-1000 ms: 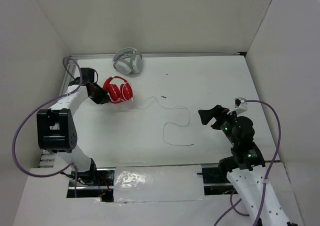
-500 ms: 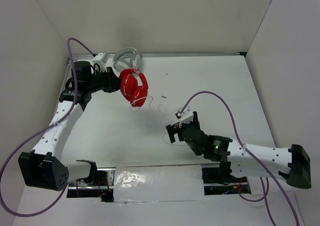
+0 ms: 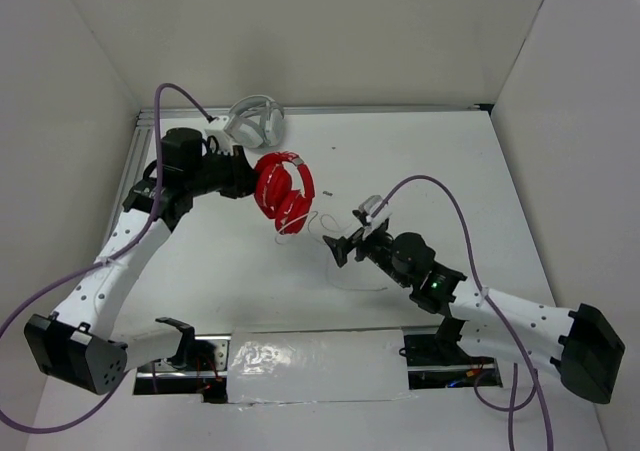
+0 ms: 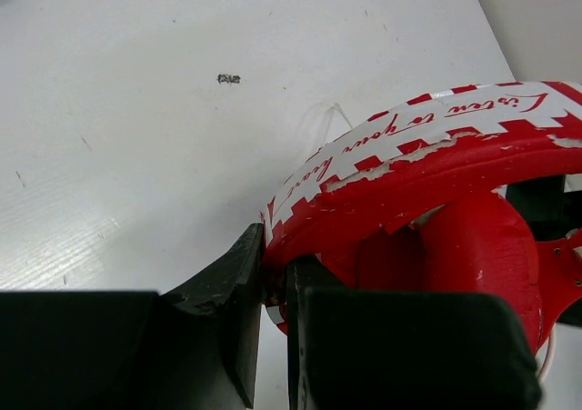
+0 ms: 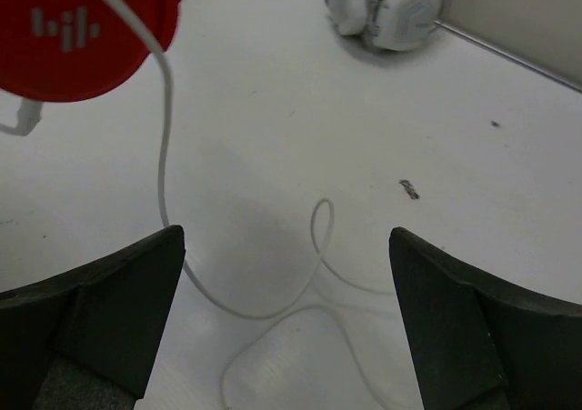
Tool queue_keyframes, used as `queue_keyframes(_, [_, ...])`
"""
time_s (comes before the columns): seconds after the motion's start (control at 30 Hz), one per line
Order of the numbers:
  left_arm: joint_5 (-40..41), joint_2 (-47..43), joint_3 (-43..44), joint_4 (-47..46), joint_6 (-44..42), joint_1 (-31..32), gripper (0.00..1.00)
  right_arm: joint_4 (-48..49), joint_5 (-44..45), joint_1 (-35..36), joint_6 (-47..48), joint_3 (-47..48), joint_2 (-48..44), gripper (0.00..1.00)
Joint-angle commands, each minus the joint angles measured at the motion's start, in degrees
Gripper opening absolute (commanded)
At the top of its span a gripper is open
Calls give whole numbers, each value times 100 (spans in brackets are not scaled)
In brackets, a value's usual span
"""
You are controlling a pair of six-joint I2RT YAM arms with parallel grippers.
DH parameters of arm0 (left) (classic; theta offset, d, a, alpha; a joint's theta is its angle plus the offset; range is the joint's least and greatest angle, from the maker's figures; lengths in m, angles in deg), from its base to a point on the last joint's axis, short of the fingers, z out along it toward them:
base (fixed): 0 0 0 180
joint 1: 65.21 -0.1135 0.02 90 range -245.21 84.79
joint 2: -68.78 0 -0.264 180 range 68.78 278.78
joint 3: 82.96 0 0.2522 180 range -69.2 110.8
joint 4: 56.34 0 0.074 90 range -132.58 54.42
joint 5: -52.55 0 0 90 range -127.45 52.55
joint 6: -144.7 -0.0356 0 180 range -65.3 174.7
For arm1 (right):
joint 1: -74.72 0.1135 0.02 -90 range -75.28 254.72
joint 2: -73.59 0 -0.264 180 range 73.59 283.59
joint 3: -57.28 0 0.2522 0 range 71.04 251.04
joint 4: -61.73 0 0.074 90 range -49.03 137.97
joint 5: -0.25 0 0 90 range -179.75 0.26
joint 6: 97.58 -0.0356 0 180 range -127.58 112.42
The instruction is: Wrap the headphones
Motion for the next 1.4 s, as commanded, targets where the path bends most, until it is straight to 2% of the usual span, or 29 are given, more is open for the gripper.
queue_keyframes(0.0, [193,-157,472,-63,451,64,0,923,-1202,-6,463,206,467,100])
queue_keyframes(0.03, [97,-174,498,-37,460,82,0,1010,-1176,-6,489,190,591,100])
queue_keyframes(0.17, [-1,-236,604,25,513,143,0,2396,-859,-15,665,-179,1048,100])
queue_keyframes(0.33, [-140,-411,709,166,574,170,0,2477,-956,-67,823,224,1909,100])
queue_keyframes(0.4, [-115,-525,753,253,627,187,0,2592,-1017,-94,832,365,2287,96])
queue_keyframes(0.5, [26,-675,771,263,680,196,0,2619,-1218,-120,815,541,2568,53])
queue_keyframes(0.53, [78,-701,754,254,680,196,0,2506,-1246,-120,798,558,2578,22])
queue_keyframes(0.57, [270,-719,762,254,680,196,0,2287,-1307,-111,771,663,2552,7])
queue_keyframes(0.63, [683,-649,762,367,802,196,0,1577,-1300,-42,605,743,2289,0])
queue_keyframes(0.77, [1299,-175,526,263,970,135,0,837,-35,608,429,392,1201,0])
queue_keyframes(0.87, [1388,282,411,236,882,100,0,-321,1044,1004,226,444,260,0])
queue_keyframes(0.9, [1371,457,376,158,830,108,0,-552,1170,1092,191,601,-142,0])
queue_keyframes(1.0, [1248,651,86,-97,689,179,0,-1315,1513,1294,313,1188,-471,0])
queue_keyframes(1.07, [1230,757,-125,-238,601,284,0,-1677,1749,1321,480,1698,-393,0])
queue_keyframes(1.23, [1221,924,-354,-310,504,731,0,-2029,2042,1234,1166,2789,599,0])
queue_keyframes(1.33, [1230,1021,-433,-309,364,1022,0,-2188,1726,874,1228,3413,1144,0])
queue_keyframes(1.37, [1195,917,-555,-413,242,1179,0,-2371,1499,412,1054,3719,1407,0])
